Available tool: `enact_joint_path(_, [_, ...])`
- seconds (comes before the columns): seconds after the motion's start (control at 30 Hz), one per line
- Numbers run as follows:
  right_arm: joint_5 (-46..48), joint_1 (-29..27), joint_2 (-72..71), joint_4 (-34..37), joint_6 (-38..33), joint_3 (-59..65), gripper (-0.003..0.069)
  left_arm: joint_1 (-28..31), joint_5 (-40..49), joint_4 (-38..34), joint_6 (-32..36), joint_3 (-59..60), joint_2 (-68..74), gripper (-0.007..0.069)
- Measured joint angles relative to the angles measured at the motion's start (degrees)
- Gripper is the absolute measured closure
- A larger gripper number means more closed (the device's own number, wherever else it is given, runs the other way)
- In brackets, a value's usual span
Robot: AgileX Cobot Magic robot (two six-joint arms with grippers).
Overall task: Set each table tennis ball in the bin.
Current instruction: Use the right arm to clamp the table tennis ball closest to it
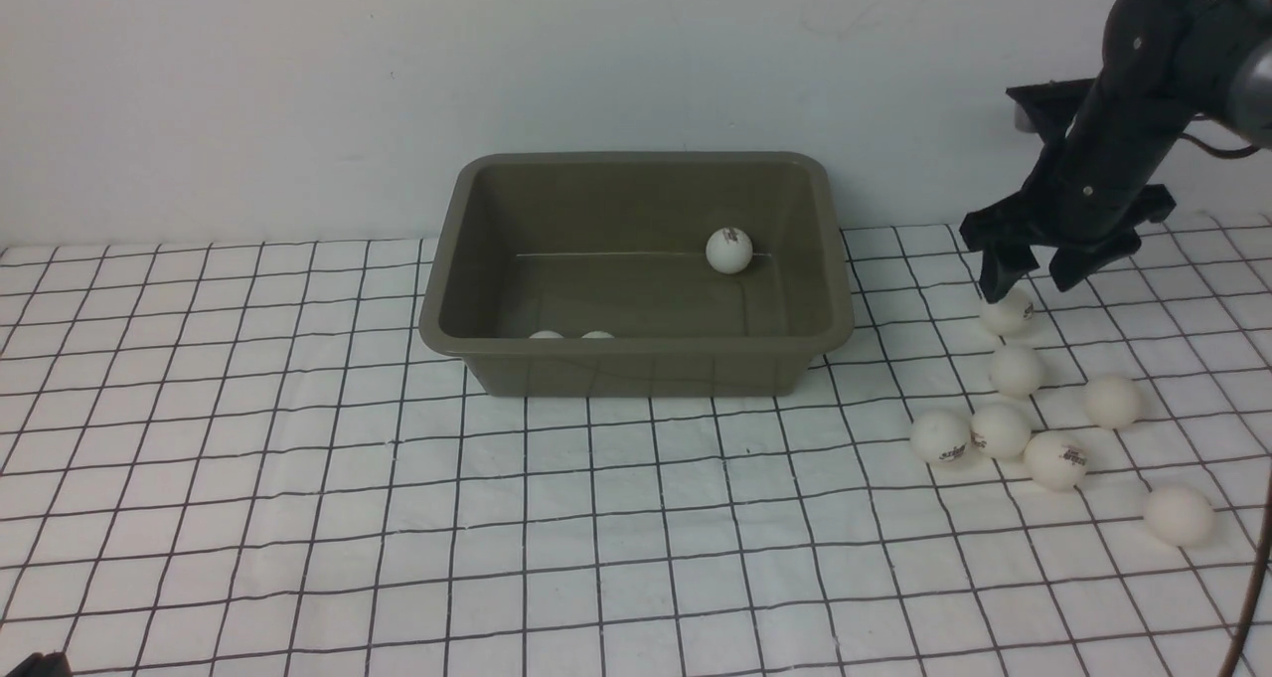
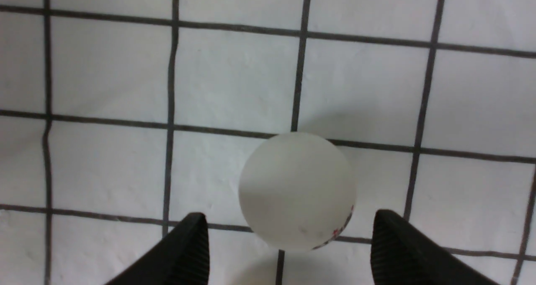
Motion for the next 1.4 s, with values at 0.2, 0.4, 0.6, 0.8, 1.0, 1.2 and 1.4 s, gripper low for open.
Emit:
enact_joint_path(0.2, [-1.3, 0.0, 0.8, -0.6, 0.3, 0.0, 0.0197, 0.0, 0.0, 0.0, 0.0, 0.0, 0.0, 0.0629])
enact_joint_path(0.4, [-2.3, 0.0, 1.1, -0.9, 0.5, 0.0, 0.0258, 0.0, 0.0, 0.0, 0.0, 0.0, 0.0, 0.0629])
enact_joint_path(0.6, [-2.7, 0.0, 1.4, -0.9, 0.6, 0.0, 0.0308, 0.0, 0.0, 0.0, 0.0, 0.0, 0.0, 0.0629])
enact_joint_path(0.8, [-2.7, 0.0, 1.4, -0.9, 0.6, -0.1, 0.0308, 0.0, 0.0, 0.0, 0.0, 0.0, 0.0, 0.0629])
enact_joint_path(1.0, [-0.6, 0.0, 1.7, -0.9, 0.7, -2.6, 0.0308, 0.0, 0.0, 0.0, 0.0, 0.0, 0.0, 0.0629])
enact_joint_path(1.2, [0.9, 0.0, 1.1, 2.6, 0.7, -10.1, 0.0308, 0.0, 0.0, 0.0, 0.0, 0.0, 0.0, 0.0629])
enact_joint_path(1.4, [1.4, 1.2, -3.6, 12.1, -3.2, -12.4, 0.0308, 0.0, 0.0, 0.0, 0.0, 0.0, 0.0, 0.0629])
